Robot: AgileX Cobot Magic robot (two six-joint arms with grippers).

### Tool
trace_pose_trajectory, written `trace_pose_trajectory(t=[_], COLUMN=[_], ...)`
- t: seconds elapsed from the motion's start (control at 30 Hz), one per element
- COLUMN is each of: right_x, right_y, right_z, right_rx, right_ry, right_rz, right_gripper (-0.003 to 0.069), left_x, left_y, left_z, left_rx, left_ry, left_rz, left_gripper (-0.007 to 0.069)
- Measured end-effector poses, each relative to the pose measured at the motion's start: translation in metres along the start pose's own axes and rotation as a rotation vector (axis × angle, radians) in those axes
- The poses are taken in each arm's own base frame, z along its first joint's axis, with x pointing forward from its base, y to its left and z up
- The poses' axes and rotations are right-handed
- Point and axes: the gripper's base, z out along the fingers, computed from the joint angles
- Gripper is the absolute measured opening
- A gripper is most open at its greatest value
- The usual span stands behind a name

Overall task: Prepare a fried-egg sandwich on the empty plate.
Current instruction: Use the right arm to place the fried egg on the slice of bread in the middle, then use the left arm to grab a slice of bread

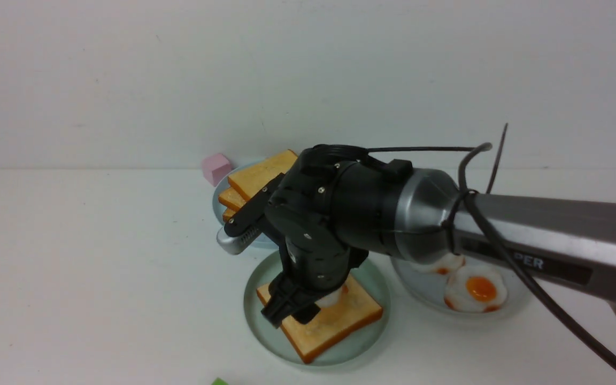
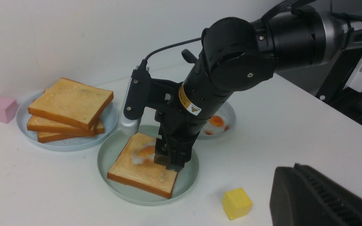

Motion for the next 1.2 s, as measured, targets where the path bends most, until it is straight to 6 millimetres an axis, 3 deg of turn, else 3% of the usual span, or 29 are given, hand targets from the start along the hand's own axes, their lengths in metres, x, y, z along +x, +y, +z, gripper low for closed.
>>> trace_pose_trajectory(t=[0.03, 0.1, 0.23, 0.27, 0.3, 0.43, 0.47, 0.5, 0.57, 0.6, 0.63, 0.67, 0.73, 0.9, 0.93, 1.07, 1.2], right_x=[0.000, 0.000, 0.000, 0.002, 0.002, 0.023, 0.023, 0.036, 0.048, 0.049, 0.056, 0.070, 0.085, 0.128, 0.129, 0.159, 0.192], right_y=[0.000, -0.002, -0.005, -0.007, -0.006, -0.011, -0.012, -0.017, -0.024, -0.025, -0.029, -0.034, -0.037, -0.043, -0.043, -0.048, -0.054], right_z=[-0.005, -0.016, -0.047, -0.068, -0.068, -0.144, -0.148, -0.177, -0.202, -0.204, -0.216, -0.232, -0.242, -0.253, -0.255, -0.264, -0.280], right_rx=[-0.010, -0.026, -0.061, -0.073, -0.073, -0.091, -0.091, -0.098, -0.102, -0.103, -0.105, -0.108, -0.112, -0.118, -0.119, -0.127, -0.139], right_ry=[-0.008, -0.023, -0.051, -0.076, -0.073, -0.143, -0.152, -0.173, -0.215, -0.219, -0.245, -0.276, -0.288, -0.290, -0.296, -0.323, -0.381], right_rz=[0.010, 0.028, 0.048, 0.047, 0.045, 0.038, 0.040, 0.049, 0.074, 0.080, 0.094, 0.123, 0.151, 0.196, 0.198, 0.229, 0.265], right_gripper=[0.0629, 0.0666, 0.0663, 0.0636, 0.0631, 0.0462, 0.0462, 0.0367, 0.0262, 0.0238, 0.0190, 0.0087, 0.0010, -0.0010, -0.0010, -0.0010, -0.0006], left_x=[0.000, 0.000, 0.000, 0.000, 0.000, 0.000, 0.000, 0.003, 0.003, 0.003, 0.002, -0.002, -0.008, -0.023, -0.024, -0.032, -0.020], left_y=[0.000, 0.000, 0.002, 0.003, 0.003, 0.005, 0.005, 0.006, 0.008, 0.008, 0.009, 0.010, 0.011, 0.030, 0.032, 0.070, 0.110], left_z=[0.000, 0.000, 0.000, 0.000, 0.000, 0.021, 0.022, 0.042, 0.067, 0.069, 0.085, 0.112, 0.141, 0.212, 0.215, 0.259, 0.321], left_rx=[0.000, -0.001, -0.018, -0.029, -0.030, -0.059, -0.061, -0.076, -0.095, -0.098, -0.108, -0.127, -0.141, -0.180, -0.179, -0.153, -0.020], left_ry=[0.000, 0.000, -0.003, -0.003, -0.003, 0.081, 0.088, 0.169, 0.252, 0.260, 0.300, 0.361, 0.412, 0.523, 0.530, 0.650, 0.771], left_rz=[0.000, 0.002, 0.025, 0.039, 0.040, 0.055, 0.050, 0.027, 0.017, 0.019, 0.024, 0.043, 0.059, 0.076, 0.082, -0.012, -0.018], left_gripper=[-0.0009, -0.0006, -0.0003, -0.0003, -0.0003, -0.0003, -0.0003, -0.0013, -0.0013, -0.0013, -0.0013, -0.0013, -0.0013, -0.0013, -0.0013, -0.0013, -0.0013])
